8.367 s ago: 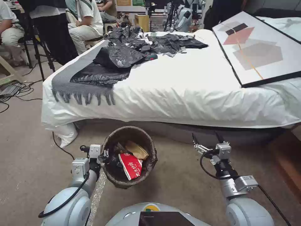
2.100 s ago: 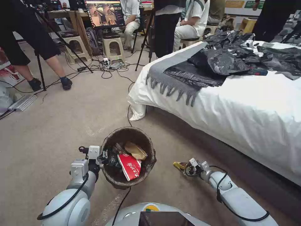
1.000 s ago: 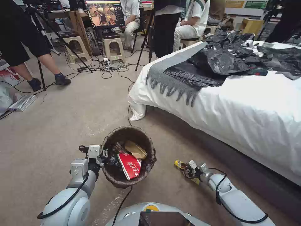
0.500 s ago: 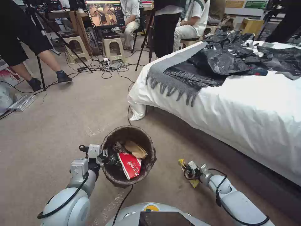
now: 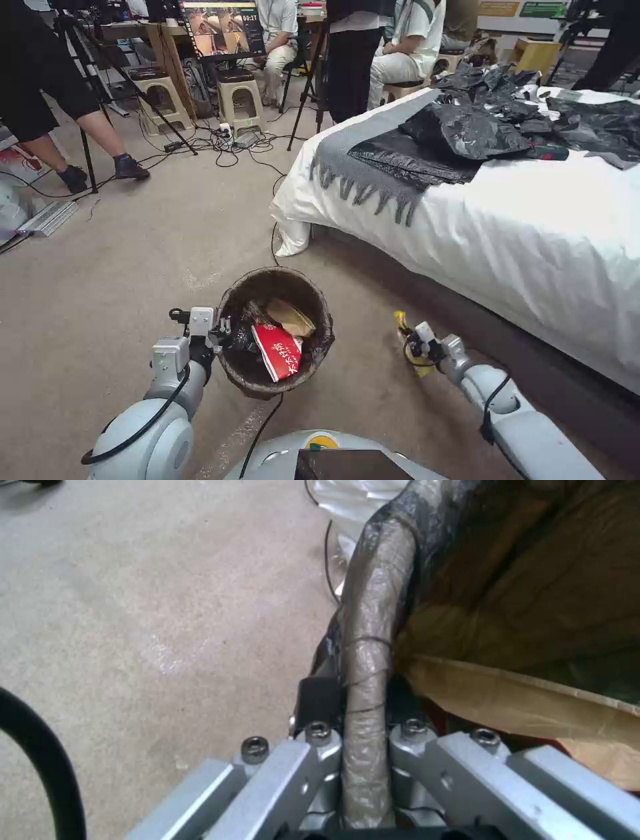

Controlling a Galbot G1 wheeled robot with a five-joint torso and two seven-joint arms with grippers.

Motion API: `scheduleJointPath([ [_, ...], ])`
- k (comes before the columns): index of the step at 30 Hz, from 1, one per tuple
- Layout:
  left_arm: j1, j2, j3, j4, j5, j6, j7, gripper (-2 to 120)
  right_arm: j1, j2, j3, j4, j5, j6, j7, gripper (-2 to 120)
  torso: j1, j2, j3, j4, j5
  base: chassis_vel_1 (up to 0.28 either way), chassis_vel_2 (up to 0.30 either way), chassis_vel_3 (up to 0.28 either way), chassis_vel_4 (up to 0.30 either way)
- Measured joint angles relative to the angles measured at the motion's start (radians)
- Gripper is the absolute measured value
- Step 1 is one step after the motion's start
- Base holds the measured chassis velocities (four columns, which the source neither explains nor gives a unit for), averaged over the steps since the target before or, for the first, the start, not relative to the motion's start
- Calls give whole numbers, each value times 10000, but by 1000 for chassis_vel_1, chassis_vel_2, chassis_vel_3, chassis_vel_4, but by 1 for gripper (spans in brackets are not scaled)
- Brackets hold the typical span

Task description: Pick up the trash bin, then pick up the garbage from the floor and place it into the trash bin.

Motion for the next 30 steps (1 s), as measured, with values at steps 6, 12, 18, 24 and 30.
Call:
scheduleJointPath([
  [6, 29, 4, 58, 0, 12, 10, -24, 2, -489, -309, 946, 2636, 952, -287, 25, 0, 0, 0, 0, 1, -2, 0, 0, 0, 0],
  [12, 43, 0, 105, 0, 22, 22, -37, 2, -389, -529, 1094, 4424, 1891, -832, 280, 0, 0, 0, -1, 1, -2, 0, 0, 0, 0],
  [18, 70, 18, 129, 0, 27, 44, -48, 2, 632, -914, 149, 6198, 3197, -1737, 1038, 0, 0, 0, -1, -2, -4, 0, 0, 0, 0],
  [24, 66, 51, 137, 0, 13, 68, -49, 2, 1995, -1020, -810, 6792, 4155, -2389, 1334, 0, 0, 0, 0, 3, -3, 0, 0, 0, 0],
  [30, 56, 53, 159, 0, 12, 85, -55, 2, 3161, -1053, -1941, 6893, 4869, -2764, 1366, 0, 0, 0, 0, 1, -1, 0, 0, 0, 0],
])
